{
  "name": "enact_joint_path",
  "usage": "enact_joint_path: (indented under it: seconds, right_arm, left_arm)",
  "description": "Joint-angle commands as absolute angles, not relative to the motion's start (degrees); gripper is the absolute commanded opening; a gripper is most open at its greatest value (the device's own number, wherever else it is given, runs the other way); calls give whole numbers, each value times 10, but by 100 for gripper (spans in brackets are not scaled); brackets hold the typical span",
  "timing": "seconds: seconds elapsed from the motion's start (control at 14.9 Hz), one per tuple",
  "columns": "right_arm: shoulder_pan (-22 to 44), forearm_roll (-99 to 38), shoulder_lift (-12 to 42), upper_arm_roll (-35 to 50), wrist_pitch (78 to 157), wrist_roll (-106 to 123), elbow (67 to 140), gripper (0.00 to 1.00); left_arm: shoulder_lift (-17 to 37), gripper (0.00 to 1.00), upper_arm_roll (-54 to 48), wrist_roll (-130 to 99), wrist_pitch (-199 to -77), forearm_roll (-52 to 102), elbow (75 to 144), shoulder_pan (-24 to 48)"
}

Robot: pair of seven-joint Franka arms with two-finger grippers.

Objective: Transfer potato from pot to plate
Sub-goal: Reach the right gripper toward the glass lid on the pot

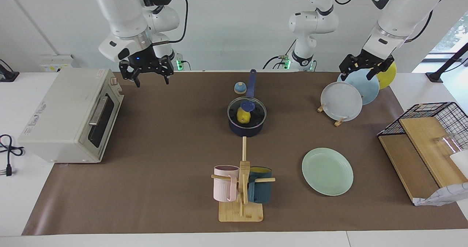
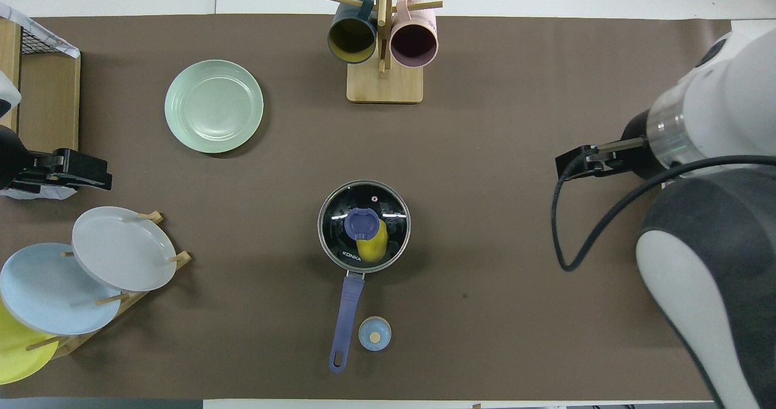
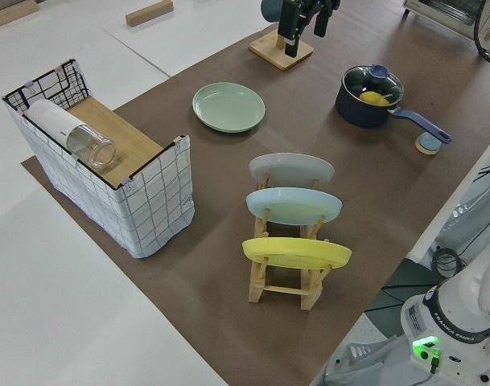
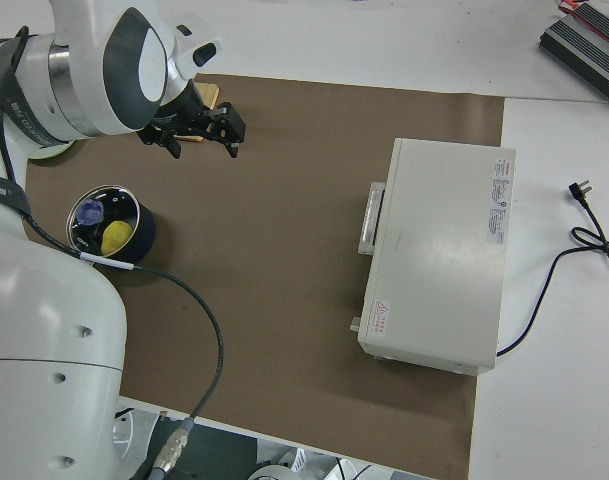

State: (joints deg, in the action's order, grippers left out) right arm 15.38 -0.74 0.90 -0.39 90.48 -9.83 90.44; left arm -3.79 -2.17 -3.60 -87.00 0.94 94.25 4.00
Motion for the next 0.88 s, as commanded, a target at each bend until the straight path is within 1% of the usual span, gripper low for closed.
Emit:
enact_joint_path:
  seconds: [0.0, 0.07, 0.13, 0.2, 0.4, 0.47, 0.54, 0.61, 0.81]
  right_arm:
    - [219, -19, 66, 0, 896, -197, 848, 100]
    - [251, -16, 83, 0, 899, -220, 847, 100]
    - [278, -15, 97, -1, 919, -248, 846, 100]
    - [294, -15, 108, 0, 945, -273, 846, 100]
    - [354, 2, 155, 1, 973, -344, 824, 100]
    - [358, -2, 156, 1, 1010, -358, 827, 100]
    - [360, -2, 158, 2, 1029, -366, 838, 100]
    - [365, -2, 164, 3, 1039, -370, 848, 100]
    - [406, 4, 198, 3, 1068, -420, 850, 100]
  left_arm:
    - [-44, 100, -27, -40, -867, 5, 947, 33]
    - [-43, 100, -26, -40, -867, 5, 947, 33]
    - [-43, 100, -26, -40, -867, 5, 947, 33]
    - [-44, 100, -26, -40, -867, 5, 947, 33]
    - [-44, 100, -26, -40, -867, 5, 947, 33]
    - [-44, 100, -26, -40, -867, 4, 947, 33]
    - [-44, 100, -26, -40, -867, 4, 947, 33]
    - [-44, 100, -26, -40, -867, 5, 947, 33]
    - [-44, 100, -26, -40, -866, 5, 947, 33]
